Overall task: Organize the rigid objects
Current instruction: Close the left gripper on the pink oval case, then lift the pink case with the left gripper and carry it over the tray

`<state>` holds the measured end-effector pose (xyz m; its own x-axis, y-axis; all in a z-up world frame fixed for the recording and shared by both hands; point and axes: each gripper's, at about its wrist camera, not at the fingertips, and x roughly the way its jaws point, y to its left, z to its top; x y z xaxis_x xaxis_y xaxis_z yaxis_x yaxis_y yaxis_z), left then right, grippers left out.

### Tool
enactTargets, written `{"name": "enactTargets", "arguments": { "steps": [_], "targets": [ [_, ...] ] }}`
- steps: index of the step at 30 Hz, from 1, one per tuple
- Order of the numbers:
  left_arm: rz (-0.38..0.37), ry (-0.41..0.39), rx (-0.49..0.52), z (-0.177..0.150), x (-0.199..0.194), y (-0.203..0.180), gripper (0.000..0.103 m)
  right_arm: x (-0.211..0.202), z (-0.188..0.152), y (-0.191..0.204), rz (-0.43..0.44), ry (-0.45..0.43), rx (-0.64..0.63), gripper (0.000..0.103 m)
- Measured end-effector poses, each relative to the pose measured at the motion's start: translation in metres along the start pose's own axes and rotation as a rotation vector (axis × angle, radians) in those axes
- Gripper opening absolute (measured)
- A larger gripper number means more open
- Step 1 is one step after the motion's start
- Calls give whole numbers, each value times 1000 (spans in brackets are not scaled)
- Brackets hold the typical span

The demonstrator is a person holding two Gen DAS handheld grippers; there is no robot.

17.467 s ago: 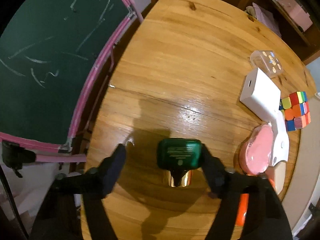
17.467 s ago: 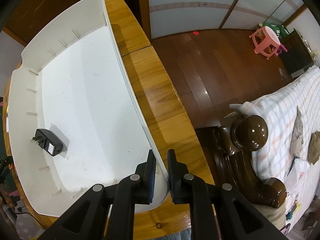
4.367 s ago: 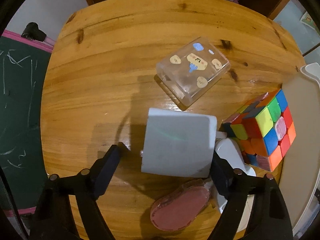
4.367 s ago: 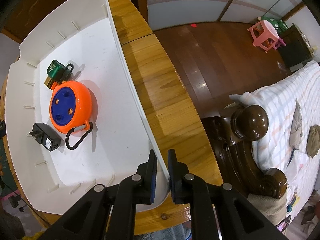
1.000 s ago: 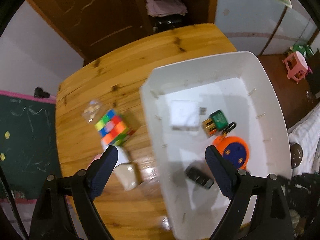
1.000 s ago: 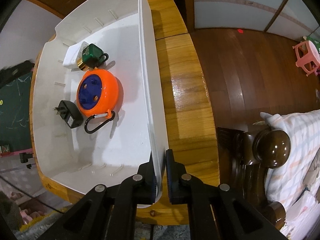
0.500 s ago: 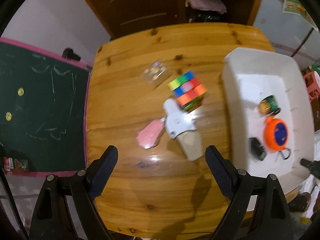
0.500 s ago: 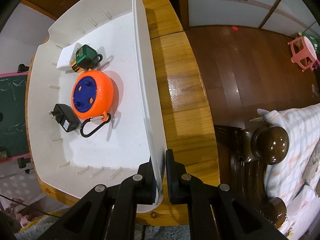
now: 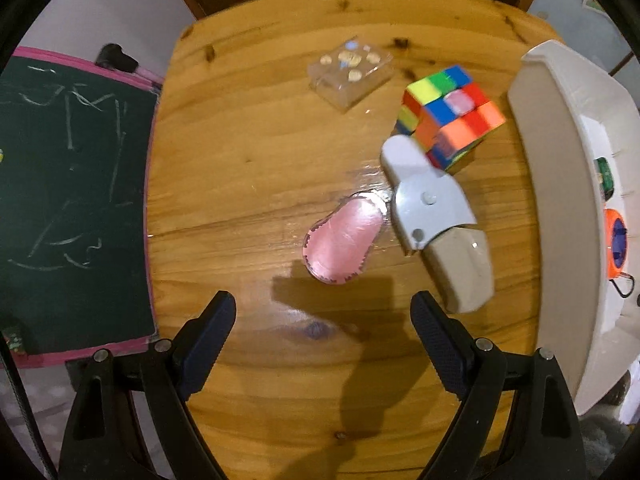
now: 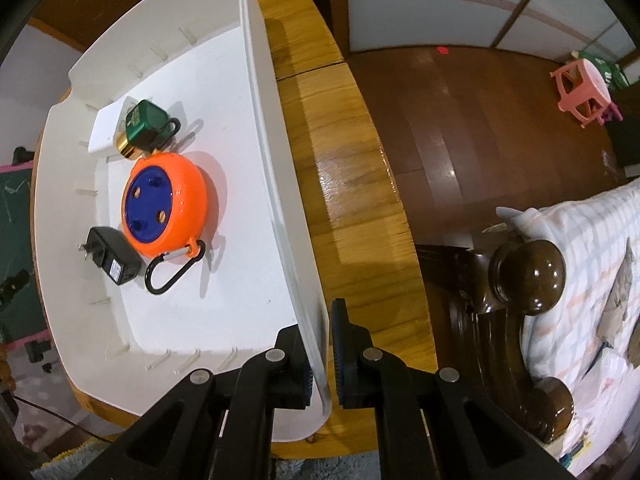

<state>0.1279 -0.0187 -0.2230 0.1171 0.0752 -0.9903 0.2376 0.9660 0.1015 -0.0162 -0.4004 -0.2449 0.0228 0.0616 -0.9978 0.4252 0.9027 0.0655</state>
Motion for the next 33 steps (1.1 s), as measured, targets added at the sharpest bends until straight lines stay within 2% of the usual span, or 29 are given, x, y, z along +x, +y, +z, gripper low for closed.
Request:
{"name": "enactTargets", "arguments": {
  "steps": [8,16,18,22,25,26,33],
  "targets": [
    [-27,36,16,13,36,6,91,1,1,2,-22,-1,47,8],
    [-50,60,13,21,55,11,90,1,1,4,-45,2,75,10],
    [-55,73,13,21,59,12,84,1,2,5,-48,3,79,10],
    [-94,68,8,22,63,19,80,0,2,5,-53,5,85,10],
    [-124,48,19,22,60,17,63,1,2,6,-56,5,87,11],
    [-120,36,28,24,57,16,54,1,2,5,-56,6,88,11],
    [-78,36,-4,16,51,10,54,1,2,5,-56,4,88,11]
  ]
}}
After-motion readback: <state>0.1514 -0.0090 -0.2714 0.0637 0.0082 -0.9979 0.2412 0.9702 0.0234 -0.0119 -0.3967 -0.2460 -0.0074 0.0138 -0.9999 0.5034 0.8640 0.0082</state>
